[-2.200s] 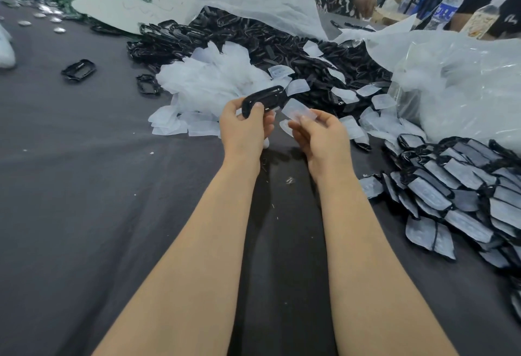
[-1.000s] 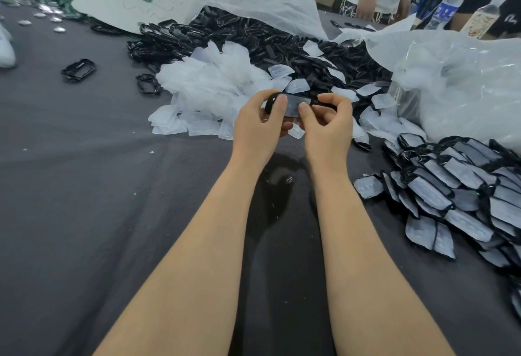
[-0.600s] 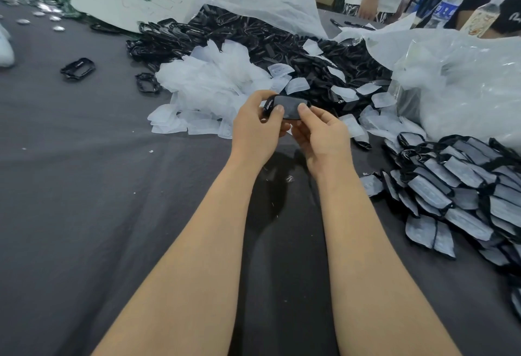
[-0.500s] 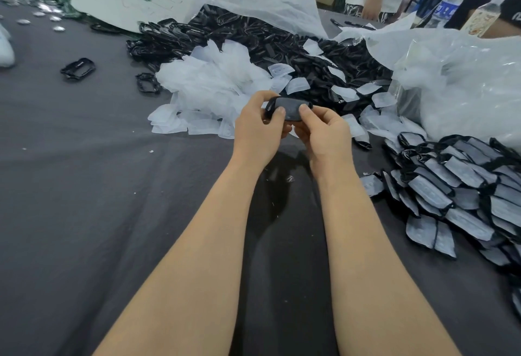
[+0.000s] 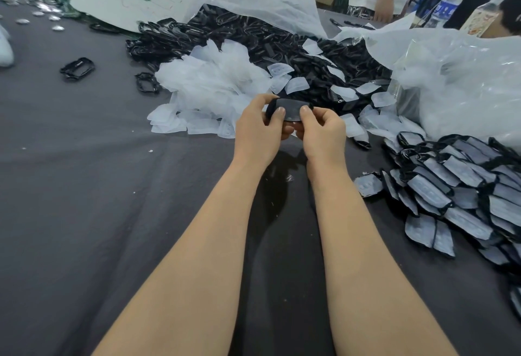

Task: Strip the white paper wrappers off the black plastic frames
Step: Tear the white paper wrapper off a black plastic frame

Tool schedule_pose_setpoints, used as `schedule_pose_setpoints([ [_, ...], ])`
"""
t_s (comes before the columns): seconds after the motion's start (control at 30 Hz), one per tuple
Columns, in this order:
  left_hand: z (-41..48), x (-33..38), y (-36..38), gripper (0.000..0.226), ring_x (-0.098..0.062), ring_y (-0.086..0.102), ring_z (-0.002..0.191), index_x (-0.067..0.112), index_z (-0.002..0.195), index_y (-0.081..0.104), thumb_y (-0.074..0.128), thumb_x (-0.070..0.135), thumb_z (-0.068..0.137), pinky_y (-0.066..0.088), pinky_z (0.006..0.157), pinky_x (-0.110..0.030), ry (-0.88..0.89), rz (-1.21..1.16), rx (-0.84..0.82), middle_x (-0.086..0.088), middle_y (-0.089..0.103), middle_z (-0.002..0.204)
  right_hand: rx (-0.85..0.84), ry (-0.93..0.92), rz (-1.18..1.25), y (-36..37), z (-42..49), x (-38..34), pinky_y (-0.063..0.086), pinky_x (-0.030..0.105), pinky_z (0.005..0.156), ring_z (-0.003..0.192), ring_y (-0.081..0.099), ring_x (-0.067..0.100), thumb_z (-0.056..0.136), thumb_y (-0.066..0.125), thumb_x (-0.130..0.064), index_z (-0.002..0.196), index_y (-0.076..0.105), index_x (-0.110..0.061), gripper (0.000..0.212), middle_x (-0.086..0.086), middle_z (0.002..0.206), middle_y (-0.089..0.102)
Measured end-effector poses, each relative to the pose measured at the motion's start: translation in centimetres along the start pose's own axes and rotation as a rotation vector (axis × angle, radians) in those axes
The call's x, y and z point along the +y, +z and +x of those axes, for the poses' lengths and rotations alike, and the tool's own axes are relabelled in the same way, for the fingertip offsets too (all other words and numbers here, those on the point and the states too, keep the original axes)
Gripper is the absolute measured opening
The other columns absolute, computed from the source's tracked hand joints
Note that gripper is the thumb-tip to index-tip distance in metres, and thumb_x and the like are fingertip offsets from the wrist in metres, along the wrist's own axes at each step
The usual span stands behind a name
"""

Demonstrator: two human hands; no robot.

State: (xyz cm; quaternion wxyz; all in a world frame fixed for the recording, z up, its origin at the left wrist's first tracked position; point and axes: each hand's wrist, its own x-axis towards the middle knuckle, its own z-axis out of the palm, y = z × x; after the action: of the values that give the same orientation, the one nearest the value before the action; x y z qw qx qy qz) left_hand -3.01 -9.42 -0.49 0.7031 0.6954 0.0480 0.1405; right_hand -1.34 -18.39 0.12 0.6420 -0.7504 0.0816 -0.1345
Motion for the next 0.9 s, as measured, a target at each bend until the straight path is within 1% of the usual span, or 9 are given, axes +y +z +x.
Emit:
schedule_pose_setpoints([
  [0.13, -0.1, 0.04, 0.02, 0.021, -0.029, 0.068, 0.091, 0.019, 0.107, 0.051, 0.063, 0.013, 0.09, 0.054, 0.088, -0.045, 0.026, 0.051, -0.015, -0.015, 0.069, 0.1, -0.01, 0.009, 0.031, 0.03, -0.02, 0.13, 0.054, 0.03, 0.08, 0.077, 0.062, 0.012, 0.094, 0.057, -0.02, 0.1, 0.061, -0.008, 0.014, 0.003, 0.088, 0.065],
  [0.23, 0.06, -0.08, 0.02, 0.022, -0.029, 0.067, 0.094, 0.018, 0.109, 0.051, 0.06, 0.009, 0.091, 0.053, 0.091, -0.045, 0.013, 0.038, 0.002, -0.016, 0.068, 0.103, -0.041, 0.018, 0.045, -0.06, 0.01, 0.07, 0.055, 0.035, 0.086, 0.091, 0.066, 0.023, 0.093, 0.059, -0.017, 0.105, 0.062, -0.006, 0.017, 0.011, 0.1, 0.068],
  [0.3, 0.23, -0.23, -0.09, 0.021, -0.027, 0.068, 0.093, 0.018, 0.11, 0.052, 0.057, 0.007, 0.092, 0.055, 0.089, -0.041, -0.007, 0.004, 0.026, -0.016, 0.068, 0.105, -0.096, -0.001, 0.026, 0.03, -0.07, -0.01, 0.054, 0.037, 0.088, 0.098, 0.066, 0.028, 0.092, 0.06, -0.013, 0.108, 0.061, -0.005, 0.018, 0.012, 0.104, 0.068],
  [0.4, 0.27, -0.31, -0.14, 0.019, -0.019, 0.069, 0.081, 0.018, 0.106, 0.052, 0.054, 0.004, 0.094, 0.058, 0.078, -0.03, -0.015, -0.056, 0.042, -0.017, 0.069, 0.101, -0.118, -0.069, -0.032, 0.2, -0.26, 0.02, 0.052, 0.042, 0.092, 0.098, 0.066, 0.027, 0.09, 0.061, -0.009, 0.103, 0.059, -0.009, 0.014, 0.011, 0.102, 0.068],
  [0.5, 0.32, -0.29, -0.1, 0.02, -0.021, 0.069, 0.083, 0.018, 0.107, 0.052, 0.054, 0.004, 0.094, 0.058, 0.079, -0.03, -0.022, -0.074, 0.046, -0.017, 0.068, 0.102, -0.087, -0.099, -0.048, 0.31, -0.36, 0.03, 0.052, 0.046, 0.091, 0.096, 0.066, 0.027, 0.089, 0.062, -0.008, 0.099, 0.057, -0.011, 0.011, 0.011, 0.099, 0.068],
  [0.63, 0.33, -0.26, -0.1, 0.021, -0.025, 0.069, 0.092, 0.019, 0.107, 0.052, 0.054, 0.004, 0.094, 0.058, 0.08, -0.032, -0.037, -0.084, 0.032, -0.017, 0.068, 0.105, -0.08, -0.097, -0.017, 0.15, -0.22, 0.05, 0.055, 0.039, 0.086, 0.088, 0.066, 0.02, 0.089, 0.061, -0.007, 0.099, 0.059, -0.01, 0.011, 0.005, 0.092, 0.067],
  [0.73, 0.33, -0.26, -0.14, 0.021, -0.026, 0.069, 0.093, 0.019, 0.108, 0.052, 0.054, 0.003, 0.093, 0.058, 0.08, -0.032, -0.039, -0.082, 0.025, -0.018, 0.067, 0.106, -0.083, -0.039, 0.052, 0.06, -0.16, 0.05, 0.056, 0.032, 0.08, 0.086, 0.065, 0.019, 0.091, 0.06, -0.009, 0.106, 0.06, -0.005, 0.016, 0.01, 0.097, 0.067],
  [0.8, 0.32, -0.3, -0.17, 0.022, -0.025, 0.069, 0.089, 0.02, 0.107, 0.051, 0.055, 0.004, 0.093, 0.058, 0.081, -0.033, -0.034, -0.073, 0.022, -0.018, 0.067, 0.104, -0.075, 0.004, 0.1, 0.03, -0.19, -0.01, 0.055, 0.027, 0.075, 0.084, 0.066, 0.019, 0.092, 0.06, -0.013, 0.107, 0.06, -0.006, 0.016, 0.013, 0.1, 0.068],
  [0.9, 0.21, -0.35, -0.15, 0.023, -0.017, 0.068, 0.076, 0.021, 0.105, 0.051, 0.057, 0.004, 0.092, 0.059, 0.08, -0.034, -0.022, -0.066, 0.009, -0.015, 0.069, 0.096, -0.059, 0.011, 0.112, -0.01, -0.15, -0.05, 0.054, 0.02, 0.07, 0.077, 0.064, 0.012, 0.093, 0.059, -0.013, 0.104, 0.06, -0.006, 0.014, 0.008, 0.095, 0.066],
])
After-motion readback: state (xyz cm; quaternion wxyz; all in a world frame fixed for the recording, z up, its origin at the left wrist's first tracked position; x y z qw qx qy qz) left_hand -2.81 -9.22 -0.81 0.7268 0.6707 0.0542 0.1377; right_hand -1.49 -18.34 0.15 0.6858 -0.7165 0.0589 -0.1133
